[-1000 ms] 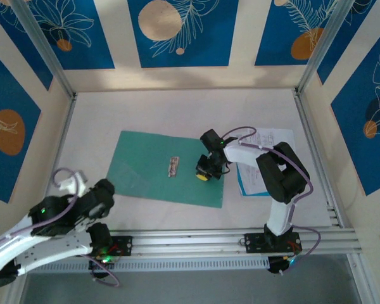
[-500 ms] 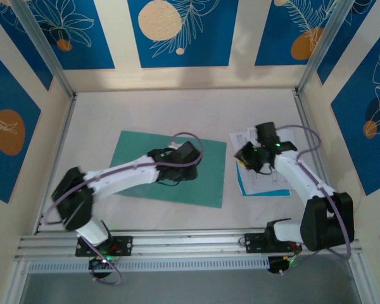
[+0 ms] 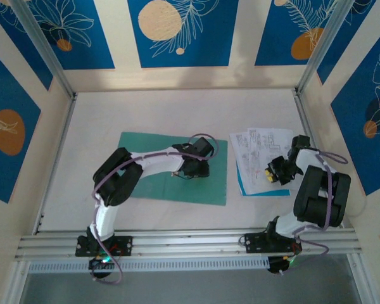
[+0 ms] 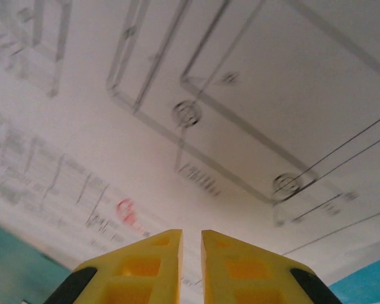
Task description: Put the files into the folder
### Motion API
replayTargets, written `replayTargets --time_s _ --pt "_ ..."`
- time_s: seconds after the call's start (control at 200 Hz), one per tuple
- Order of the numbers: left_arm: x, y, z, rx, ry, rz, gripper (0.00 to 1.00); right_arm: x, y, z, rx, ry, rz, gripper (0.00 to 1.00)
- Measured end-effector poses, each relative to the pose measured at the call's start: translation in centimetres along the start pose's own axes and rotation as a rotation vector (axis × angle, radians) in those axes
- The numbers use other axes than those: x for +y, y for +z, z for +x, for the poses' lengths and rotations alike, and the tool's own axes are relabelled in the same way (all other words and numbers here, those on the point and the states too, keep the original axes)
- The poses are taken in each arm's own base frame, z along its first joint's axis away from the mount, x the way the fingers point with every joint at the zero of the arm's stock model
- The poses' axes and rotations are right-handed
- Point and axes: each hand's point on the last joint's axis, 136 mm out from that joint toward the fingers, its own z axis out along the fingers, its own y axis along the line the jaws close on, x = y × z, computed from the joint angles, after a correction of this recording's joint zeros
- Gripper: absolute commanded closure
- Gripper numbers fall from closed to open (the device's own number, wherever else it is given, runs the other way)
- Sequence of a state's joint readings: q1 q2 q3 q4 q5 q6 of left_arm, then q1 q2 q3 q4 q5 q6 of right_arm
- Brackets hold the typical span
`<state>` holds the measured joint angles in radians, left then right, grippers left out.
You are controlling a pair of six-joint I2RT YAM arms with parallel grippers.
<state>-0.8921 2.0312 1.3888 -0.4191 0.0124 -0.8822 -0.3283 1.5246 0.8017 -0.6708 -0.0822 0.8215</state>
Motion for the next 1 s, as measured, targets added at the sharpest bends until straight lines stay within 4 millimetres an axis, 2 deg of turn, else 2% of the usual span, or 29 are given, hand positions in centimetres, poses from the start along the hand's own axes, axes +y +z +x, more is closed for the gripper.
replayTargets --time_s 0.115,0.41,0.65,0.86,1.0 --pt "-1.0 0.8 -0.6 -0.01 0.004 0.03 0.69 -0.5 1.2 0.0 0.043 0.0 0.036 0.87" --pt "-2.8 1.6 -2.1 -0.04 0.008 0.07 0.7 0.1 1.5 0.3 0.055 -0.03 0.025 0.88" --pt "-3.8 1.9 -2.4 -0.047 0.016 0.083 0.7 0.6 1.9 1.1 0.064 -0.062 0.02 0.88" --pt "-3.9 1.9 -2.4 -0.056 0.021 0.078 0.7 0.8 1.9 1.3 0.064 -0.071 0.01 0.89" --pt "-3.1 1.6 -2.3 -0.07 0.034 0.03 0.7 0.7 1.8 1.3 0.063 -0.07 0.01 0.9"
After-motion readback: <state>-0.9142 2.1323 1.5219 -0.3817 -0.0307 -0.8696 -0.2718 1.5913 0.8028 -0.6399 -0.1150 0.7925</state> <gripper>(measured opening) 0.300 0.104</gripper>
